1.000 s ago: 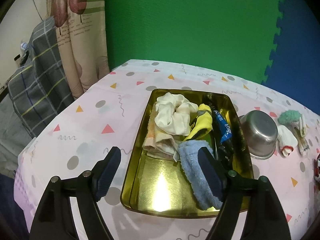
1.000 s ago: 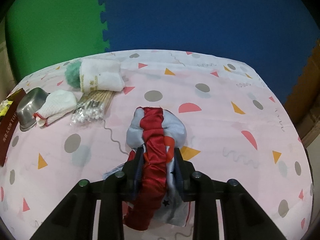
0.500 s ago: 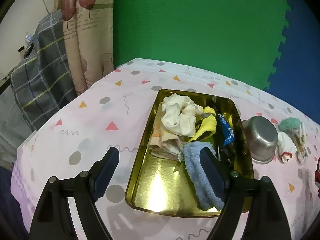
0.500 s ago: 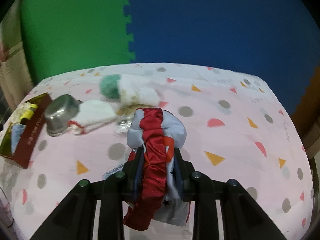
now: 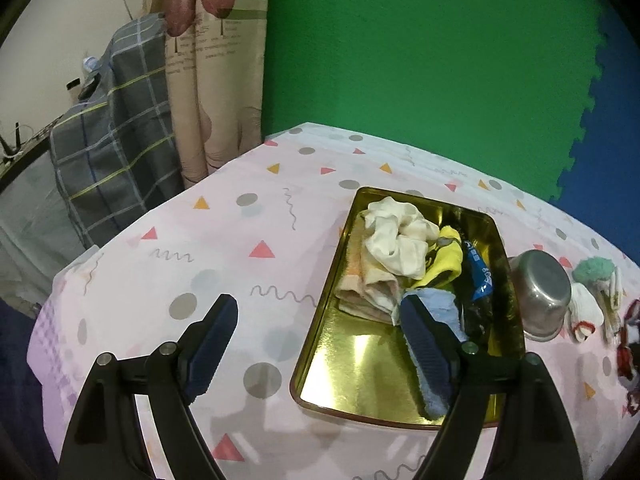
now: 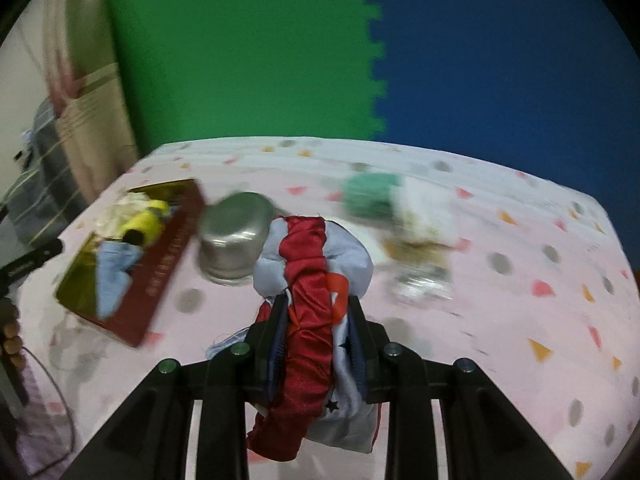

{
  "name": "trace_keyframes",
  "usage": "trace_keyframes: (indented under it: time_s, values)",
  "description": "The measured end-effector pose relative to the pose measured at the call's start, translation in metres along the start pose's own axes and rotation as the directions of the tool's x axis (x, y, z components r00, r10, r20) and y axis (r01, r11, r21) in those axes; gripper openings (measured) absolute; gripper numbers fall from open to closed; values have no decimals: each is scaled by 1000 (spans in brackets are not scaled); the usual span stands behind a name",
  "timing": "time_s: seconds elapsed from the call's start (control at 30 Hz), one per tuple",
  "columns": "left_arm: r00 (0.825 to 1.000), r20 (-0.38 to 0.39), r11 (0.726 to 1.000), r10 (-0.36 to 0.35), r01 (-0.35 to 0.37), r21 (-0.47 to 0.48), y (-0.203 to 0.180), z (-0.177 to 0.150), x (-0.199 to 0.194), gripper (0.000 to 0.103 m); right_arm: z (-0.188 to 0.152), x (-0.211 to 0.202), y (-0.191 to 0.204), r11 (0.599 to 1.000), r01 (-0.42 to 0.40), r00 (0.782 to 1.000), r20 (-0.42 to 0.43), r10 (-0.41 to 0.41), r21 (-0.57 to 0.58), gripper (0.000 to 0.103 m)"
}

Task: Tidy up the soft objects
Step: 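Carry the blue star-print bag into the gold tin tray and open the right gripper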

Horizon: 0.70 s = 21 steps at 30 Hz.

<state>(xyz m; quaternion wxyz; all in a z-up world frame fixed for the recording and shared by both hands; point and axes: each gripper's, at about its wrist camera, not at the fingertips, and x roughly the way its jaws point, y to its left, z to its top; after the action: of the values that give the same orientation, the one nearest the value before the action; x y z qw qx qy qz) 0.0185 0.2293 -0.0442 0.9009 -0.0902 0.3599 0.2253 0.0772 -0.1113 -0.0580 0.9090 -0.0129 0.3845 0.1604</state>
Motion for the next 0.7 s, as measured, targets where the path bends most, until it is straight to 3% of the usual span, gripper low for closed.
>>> trace_keyframes:
  time_s: [0.17,0.47,0.7]
  values:
    - [1000,-9,1000,23,-23,-18,6,1,2,81,18,15,57,993,-101,995,4,101,-53,28]
    - [997,-19,995,69,-70,-71,21,3,7,81,39,37,144,967,-202,979,-2,204,-157,28]
    - [997,-36,989,64,-68,-130,31,3,9,82,43,61,175,959,-242,970,-46,238,-149,28]
